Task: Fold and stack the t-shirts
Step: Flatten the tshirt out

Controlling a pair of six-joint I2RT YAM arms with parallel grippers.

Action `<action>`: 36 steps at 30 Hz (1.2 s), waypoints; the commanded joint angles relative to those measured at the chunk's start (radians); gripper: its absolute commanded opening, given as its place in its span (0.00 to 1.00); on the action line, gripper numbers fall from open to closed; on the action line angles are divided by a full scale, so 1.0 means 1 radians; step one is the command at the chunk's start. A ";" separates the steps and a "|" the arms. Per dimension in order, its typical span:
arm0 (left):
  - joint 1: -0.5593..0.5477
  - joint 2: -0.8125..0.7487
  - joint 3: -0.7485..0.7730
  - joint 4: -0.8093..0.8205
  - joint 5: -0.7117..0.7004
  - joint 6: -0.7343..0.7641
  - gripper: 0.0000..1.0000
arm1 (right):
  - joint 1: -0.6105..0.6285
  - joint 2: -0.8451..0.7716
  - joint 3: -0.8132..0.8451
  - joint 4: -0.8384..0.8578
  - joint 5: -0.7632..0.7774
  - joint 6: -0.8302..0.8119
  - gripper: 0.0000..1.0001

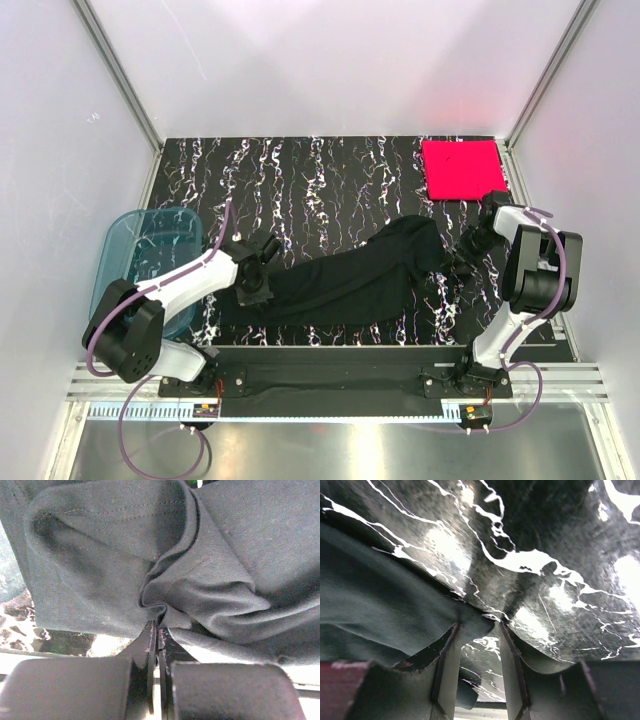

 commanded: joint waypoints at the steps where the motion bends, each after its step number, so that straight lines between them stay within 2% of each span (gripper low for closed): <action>1: 0.010 -0.021 0.001 0.020 0.008 0.022 0.00 | 0.003 0.059 0.007 0.079 0.036 -0.020 0.42; 3: 0.015 -0.021 0.001 0.020 0.010 0.025 0.00 | 0.003 0.069 0.010 0.083 0.039 -0.023 0.40; 7: 0.019 -0.020 0.001 0.022 0.013 0.033 0.00 | 0.003 0.087 0.021 0.086 0.033 -0.034 0.19; 10: 0.021 -0.021 0.002 0.025 0.019 0.041 0.00 | 0.003 0.089 0.020 0.089 0.026 -0.040 0.09; 11: 0.021 -0.023 0.005 0.028 0.023 0.042 0.00 | 0.003 0.089 0.021 0.085 0.022 -0.043 0.00; 17: 0.022 -0.095 0.066 0.014 0.060 0.041 0.00 | 0.003 -0.011 0.113 -0.018 0.020 -0.048 0.00; 21: 0.041 -0.173 0.199 -0.036 0.060 0.021 0.00 | 0.000 -0.118 0.246 -0.139 0.040 -0.031 0.00; 26: 0.088 -0.239 0.379 -0.105 0.059 -0.027 0.00 | -0.033 -0.154 0.507 -0.213 0.040 0.010 0.00; 32: 0.168 -0.282 0.571 -0.090 0.066 -0.105 0.00 | -0.080 -0.120 0.867 -0.329 0.037 0.058 0.00; 36: 0.309 -0.267 0.721 -0.079 0.103 -0.101 0.00 | -0.114 -0.086 1.137 -0.418 0.045 0.073 0.00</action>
